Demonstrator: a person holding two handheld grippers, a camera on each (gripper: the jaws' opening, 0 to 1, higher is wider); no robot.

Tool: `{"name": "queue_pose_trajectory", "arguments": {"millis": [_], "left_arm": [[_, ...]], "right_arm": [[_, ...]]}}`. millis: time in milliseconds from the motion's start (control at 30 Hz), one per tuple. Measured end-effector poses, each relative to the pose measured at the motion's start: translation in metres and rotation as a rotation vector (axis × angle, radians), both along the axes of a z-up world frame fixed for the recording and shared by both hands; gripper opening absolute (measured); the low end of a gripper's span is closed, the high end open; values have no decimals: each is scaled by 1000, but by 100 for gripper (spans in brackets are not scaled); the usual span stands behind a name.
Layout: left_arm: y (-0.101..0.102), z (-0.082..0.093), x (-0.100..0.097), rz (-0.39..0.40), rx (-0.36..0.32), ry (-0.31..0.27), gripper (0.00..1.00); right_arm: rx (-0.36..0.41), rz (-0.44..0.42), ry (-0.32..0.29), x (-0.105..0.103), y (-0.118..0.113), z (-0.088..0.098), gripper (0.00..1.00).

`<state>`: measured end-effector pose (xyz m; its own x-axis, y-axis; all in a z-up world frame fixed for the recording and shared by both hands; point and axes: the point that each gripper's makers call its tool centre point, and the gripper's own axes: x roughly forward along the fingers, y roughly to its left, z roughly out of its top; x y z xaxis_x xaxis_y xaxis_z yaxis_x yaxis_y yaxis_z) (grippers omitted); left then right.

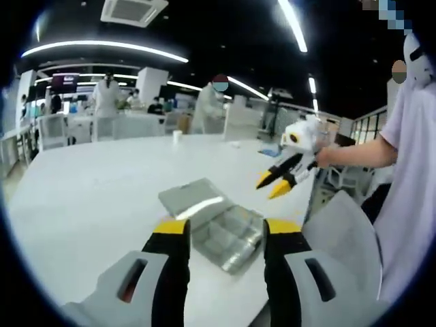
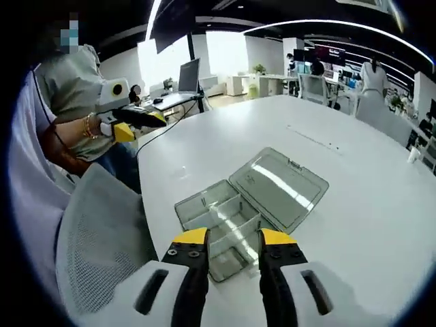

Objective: Insert the divider into the dual guide fixture by aligning both edges with the guide slots and pushing it downward to the bottom, including one-sided entry, uneven engagement, binding, and posture correction.

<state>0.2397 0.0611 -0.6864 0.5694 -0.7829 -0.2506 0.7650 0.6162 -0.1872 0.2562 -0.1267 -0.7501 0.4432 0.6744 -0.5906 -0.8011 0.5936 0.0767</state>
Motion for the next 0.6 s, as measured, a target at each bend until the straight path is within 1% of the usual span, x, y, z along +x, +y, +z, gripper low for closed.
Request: {"name": "queue_pose_trajectory", "arguments": {"millis": [67, 100, 200, 300, 367, 433, 533, 567, 600], "left_arm": [[2, -2, 0, 6, 3, 4, 41], [4, -4, -1, 9, 6, 9, 41], [6, -5, -2, 18, 6, 15, 41], [9, -8, -2, 32, 10, 23, 41], [10, -9, -3, 40, 9, 31, 41], [12, -10, -4, 47, 15, 35, 41], [14, -13, -5, 56, 27, 45, 41], [15, -14, -5, 59, 30, 49, 41], [16, -14, -6, 62, 33, 51, 41]], "right_arm": [[25, -38, -12, -3, -4, 0, 23], [58, -57, -24, -7, -5, 3, 23], [100, -95, -49, -17, -8, 6, 23], [83, -111, -88, -28, -11, 2, 25], [106, -125, -86, -35, -11, 0, 24], [103, -143, -110, -38, -13, -1, 26], [118, -177, -139, -40, -17, 1, 25], [116, -181, -137, -41, -18, 2, 26], [103, -191, -174, -38, -20, 7, 26]]}}
